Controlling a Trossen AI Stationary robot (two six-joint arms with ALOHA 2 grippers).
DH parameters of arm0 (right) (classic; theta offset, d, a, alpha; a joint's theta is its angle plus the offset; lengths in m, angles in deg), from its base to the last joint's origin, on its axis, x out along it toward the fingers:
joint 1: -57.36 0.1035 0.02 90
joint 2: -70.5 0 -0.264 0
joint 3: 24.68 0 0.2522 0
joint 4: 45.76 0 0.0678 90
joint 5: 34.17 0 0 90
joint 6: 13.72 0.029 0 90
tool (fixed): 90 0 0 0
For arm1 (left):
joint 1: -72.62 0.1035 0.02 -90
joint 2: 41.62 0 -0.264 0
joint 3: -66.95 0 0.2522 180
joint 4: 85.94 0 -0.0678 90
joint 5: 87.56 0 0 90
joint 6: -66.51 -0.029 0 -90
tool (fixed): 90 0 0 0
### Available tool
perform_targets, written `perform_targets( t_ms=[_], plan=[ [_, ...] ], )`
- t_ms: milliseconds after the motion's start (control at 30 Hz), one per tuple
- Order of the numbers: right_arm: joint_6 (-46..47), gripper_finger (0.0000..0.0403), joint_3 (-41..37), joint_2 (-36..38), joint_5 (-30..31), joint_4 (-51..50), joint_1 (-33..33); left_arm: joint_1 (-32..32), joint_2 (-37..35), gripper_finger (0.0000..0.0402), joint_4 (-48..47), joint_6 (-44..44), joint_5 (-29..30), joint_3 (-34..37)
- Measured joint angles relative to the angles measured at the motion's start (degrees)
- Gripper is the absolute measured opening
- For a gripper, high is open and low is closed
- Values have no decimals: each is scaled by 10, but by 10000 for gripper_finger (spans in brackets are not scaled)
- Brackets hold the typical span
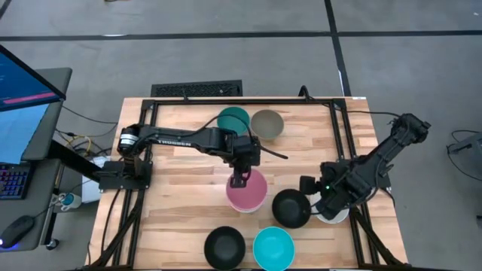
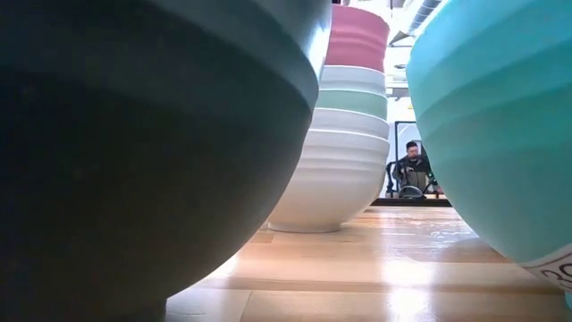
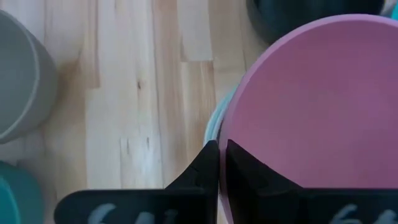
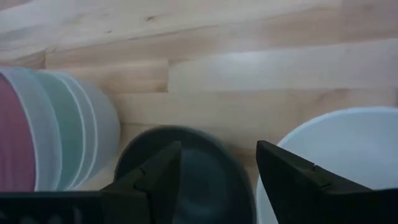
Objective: Nest bowls inside each other
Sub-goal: Stack the pink bowl on the top of the white bowl, then stack the right black bowl on the top of the pink bowl
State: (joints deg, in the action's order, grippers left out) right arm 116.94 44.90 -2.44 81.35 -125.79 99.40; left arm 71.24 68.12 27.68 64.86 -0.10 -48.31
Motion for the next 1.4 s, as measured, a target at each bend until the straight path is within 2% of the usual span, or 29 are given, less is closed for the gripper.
perform_targets(
  t_ms=[167,500,567,667,900,1100,1233,1400],
  plan=[
    [-6,230,-1,-5,-1,13,3,6,0,13,-18,16,6,0],
    [-17,231,-1,-5,-1,18,2,6,6,112,1,38,-15,0],
    [-17,231,-1,-5,-1,18,2,7,6,127,-8,38,-40,0],
    [-17,231,-1,-5,-1,18,2,12,10,130,-29,43,-69,0],
    [-23,231,-1,-5,-15,22,2,5,8,111,-23,40,-31,0],
    [-52,231,-1,-7,-32,23,0,4,-13,126,-7,38,-30,-14],
    [-112,231,-1,-25,-55,30,-15,3,-20,142,-9,38,-35,-39],
    [-282,231,-1,-63,-104,80,-53,-8,-26,153,-5,30,-39,-60]
  ],
)
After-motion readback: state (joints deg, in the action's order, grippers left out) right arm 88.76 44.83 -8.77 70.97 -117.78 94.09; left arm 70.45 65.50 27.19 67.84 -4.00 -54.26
